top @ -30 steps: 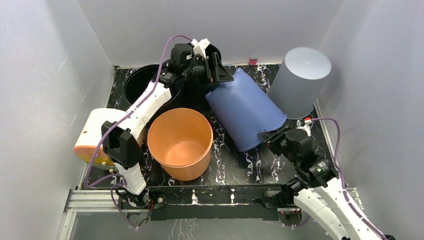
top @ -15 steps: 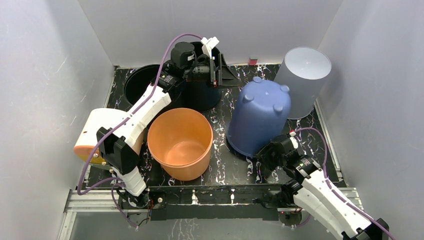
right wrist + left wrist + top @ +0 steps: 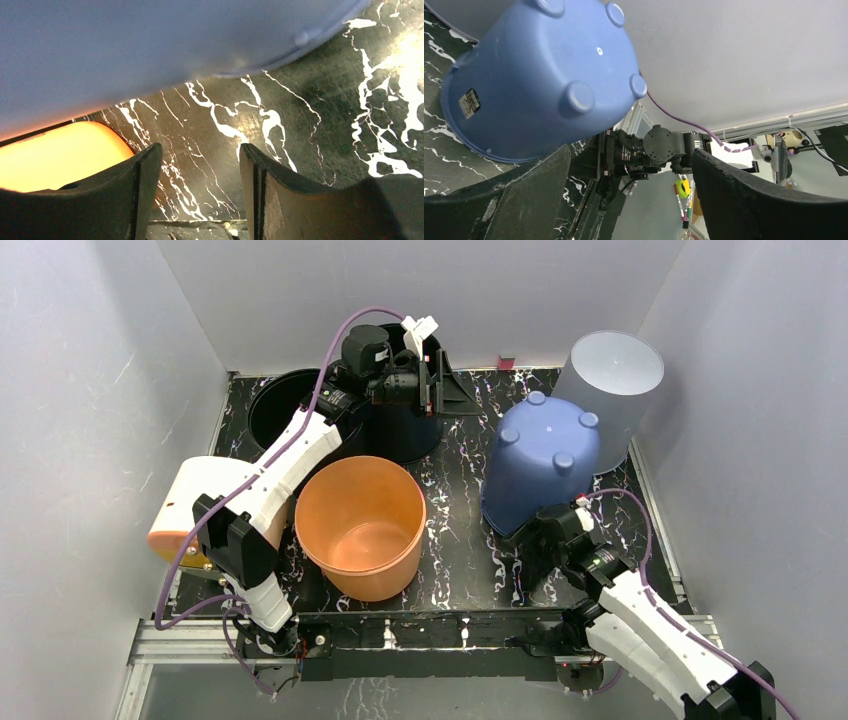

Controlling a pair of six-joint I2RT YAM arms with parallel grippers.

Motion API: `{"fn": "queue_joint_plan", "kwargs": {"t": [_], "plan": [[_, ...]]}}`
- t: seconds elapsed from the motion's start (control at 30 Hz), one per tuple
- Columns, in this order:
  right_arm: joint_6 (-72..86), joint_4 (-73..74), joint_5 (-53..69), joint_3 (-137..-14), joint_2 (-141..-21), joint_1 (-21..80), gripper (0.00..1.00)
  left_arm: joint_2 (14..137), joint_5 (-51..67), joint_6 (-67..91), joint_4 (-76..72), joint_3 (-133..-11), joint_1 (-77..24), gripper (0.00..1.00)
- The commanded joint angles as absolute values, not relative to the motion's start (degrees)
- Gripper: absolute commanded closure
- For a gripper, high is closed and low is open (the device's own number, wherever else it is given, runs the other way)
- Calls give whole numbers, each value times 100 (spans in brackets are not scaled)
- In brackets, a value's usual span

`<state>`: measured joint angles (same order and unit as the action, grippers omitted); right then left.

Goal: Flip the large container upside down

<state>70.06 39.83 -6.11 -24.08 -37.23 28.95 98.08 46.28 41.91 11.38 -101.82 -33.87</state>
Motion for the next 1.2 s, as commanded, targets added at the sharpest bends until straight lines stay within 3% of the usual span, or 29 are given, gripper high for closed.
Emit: {"fn": "queue_joint_plan", "kwargs": {"t": [0.0, 0.17, 0.43, 0.6, 0.8, 0.9, 0.97, 1.03, 1.17], "plan": [[6665, 3247, -908, -2906, -4219, 2900, 43, 9387, 4626, 3784, 1500, -10155, -3376, 10], [6269, 3731, -960, -3446, -4608, 2900, 40, 9174, 4397, 3251, 2083, -10154, -3377, 6], [5965, 4788, -1961, -3935, -4019, 2900, 29, 8844, 3706, 2416, 2900, -10166, -3372, 2], [5775, 4635, -2422, -4069, -4284, 2900, 26, 8647, 3442, 2249, 3152, -9997, -3370, 2], [5055, 2726, -2405, -4514, -5820, 2744, 25, 8263, 3084, 2074, 3441, -9793, -3374, 2], [4485, 1403, -1878, -5898, -7780, 2078, 23, 8039, 2903, 2029, 3754, -9918, -3369, 2], [4384, 1285, -1454, -7056, -9027, 1657, 22, 7707, 2749, 2086, 3798, -9723, -3370, 2], [4248, 1488, -1224, -7534, -9287, 1641, 21, 7505, 2652, 2138, 3811, -9533, -3371, 2], [4250, 918, -870, -6381, -8626, 1652, 20, 7395, 2725, 2257, 3603, -9116, -3366, 2]]}}
